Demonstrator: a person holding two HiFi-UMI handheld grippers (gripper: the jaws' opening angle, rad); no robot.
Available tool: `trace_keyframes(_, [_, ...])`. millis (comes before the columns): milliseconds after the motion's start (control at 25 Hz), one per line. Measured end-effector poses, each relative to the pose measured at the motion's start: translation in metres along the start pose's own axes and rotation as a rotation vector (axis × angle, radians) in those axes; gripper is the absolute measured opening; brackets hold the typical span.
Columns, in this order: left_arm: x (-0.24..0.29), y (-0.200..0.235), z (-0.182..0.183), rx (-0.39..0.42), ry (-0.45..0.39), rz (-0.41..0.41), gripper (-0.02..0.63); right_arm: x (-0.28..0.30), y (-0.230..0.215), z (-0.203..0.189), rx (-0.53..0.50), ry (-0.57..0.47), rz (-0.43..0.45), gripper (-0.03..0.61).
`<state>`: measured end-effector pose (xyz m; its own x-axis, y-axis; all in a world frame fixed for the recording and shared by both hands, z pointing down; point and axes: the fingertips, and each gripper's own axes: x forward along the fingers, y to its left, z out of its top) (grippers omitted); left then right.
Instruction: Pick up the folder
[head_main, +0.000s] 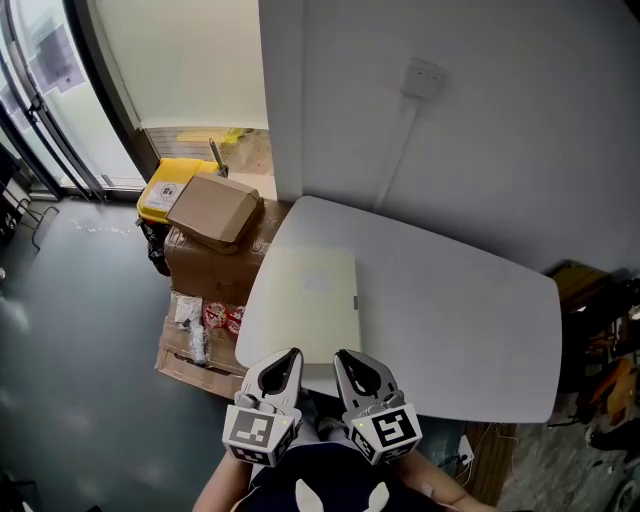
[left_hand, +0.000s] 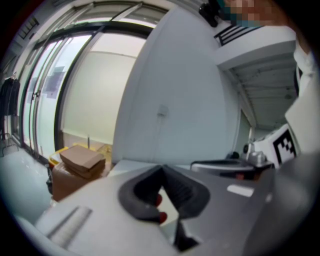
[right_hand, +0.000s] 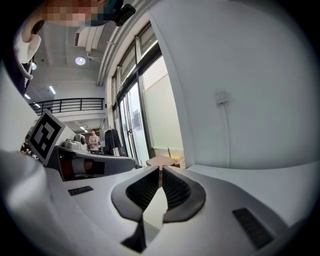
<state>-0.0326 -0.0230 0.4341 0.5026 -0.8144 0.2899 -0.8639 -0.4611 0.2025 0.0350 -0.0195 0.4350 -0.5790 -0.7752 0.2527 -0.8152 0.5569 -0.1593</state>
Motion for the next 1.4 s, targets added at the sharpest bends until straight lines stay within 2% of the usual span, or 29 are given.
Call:
trace_keyframes(240, [0.020,0.010,0.002,-0.001,0.016,-0.014,0.008,0.020,-0.005,0.000,0.001,0.026,0.013,0.011])
trace_keyframes(760, [0.056,0.029,-0.010,-0.018,0.097,-0.039,0.114,0.048,-0.033,-0.019,0.049,0.111,-0.005,0.014])
trace_keyframes(800, [0.058,0.030,-0.013,-0.023,0.108,-0.043,0.123,0.051,-0.036,-0.023,0.056,0.122,-0.005,0.024])
trace_keyframes(920, [0.065,0.037,-0.021,-0.028,0.138,-0.040,0.129,0.060,-0.045,-0.037,0.082,0.169,-0.006,0.113])
trace_keyframes(1280, [0.087,0.061,-0.040,-0.051,0.230,-0.027,0.170,0.079,-0.068,-0.060,0.175,0.262,-0.026,0.183])
trace_keyframes(1400, [0.094,0.072,-0.045,-0.068,0.254,-0.002,0.205,0.085,-0.073,-0.068,0.183,0.295,-0.028,0.201])
